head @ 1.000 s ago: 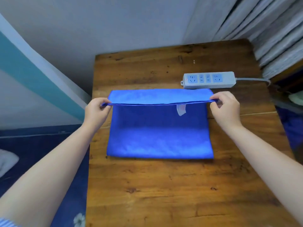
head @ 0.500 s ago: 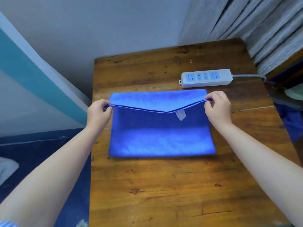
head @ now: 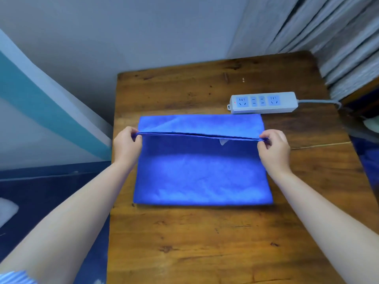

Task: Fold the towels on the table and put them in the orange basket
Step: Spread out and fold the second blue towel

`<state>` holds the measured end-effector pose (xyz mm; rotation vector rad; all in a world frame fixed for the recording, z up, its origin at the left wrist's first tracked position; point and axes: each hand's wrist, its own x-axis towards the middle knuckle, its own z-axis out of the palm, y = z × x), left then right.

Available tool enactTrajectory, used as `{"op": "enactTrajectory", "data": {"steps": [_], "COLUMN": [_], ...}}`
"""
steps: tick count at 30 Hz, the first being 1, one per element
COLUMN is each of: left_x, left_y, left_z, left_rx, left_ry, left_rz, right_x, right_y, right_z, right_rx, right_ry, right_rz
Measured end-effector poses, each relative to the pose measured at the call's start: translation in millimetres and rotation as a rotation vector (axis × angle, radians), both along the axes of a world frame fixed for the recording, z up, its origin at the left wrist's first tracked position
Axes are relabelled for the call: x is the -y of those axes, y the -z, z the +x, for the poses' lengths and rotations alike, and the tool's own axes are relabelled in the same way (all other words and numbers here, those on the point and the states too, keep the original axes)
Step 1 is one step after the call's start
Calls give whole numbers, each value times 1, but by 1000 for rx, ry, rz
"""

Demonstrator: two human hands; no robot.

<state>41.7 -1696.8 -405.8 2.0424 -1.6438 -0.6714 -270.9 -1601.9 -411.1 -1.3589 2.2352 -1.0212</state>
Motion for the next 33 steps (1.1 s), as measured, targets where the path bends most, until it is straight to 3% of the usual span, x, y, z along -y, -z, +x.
{"op": "enactTrajectory", "data": {"steps": [6, 21, 33], "left_x": [-43, -116, -135], "left_y": [11, 1, 11], "left_z": [17, 49, 59], "left_rx": [26, 186, 226], "left_ry": [129, 441, 486], "left_rz": [-35, -1, 33], "right_x": [-53, -111, -133], "right_y": [12, -3, 3], "right_z": [0, 14, 20], "right_rx": [23, -228, -265], "right_ry": [-49, -168, -165], "right_rz": [-3, 43, 136]}}
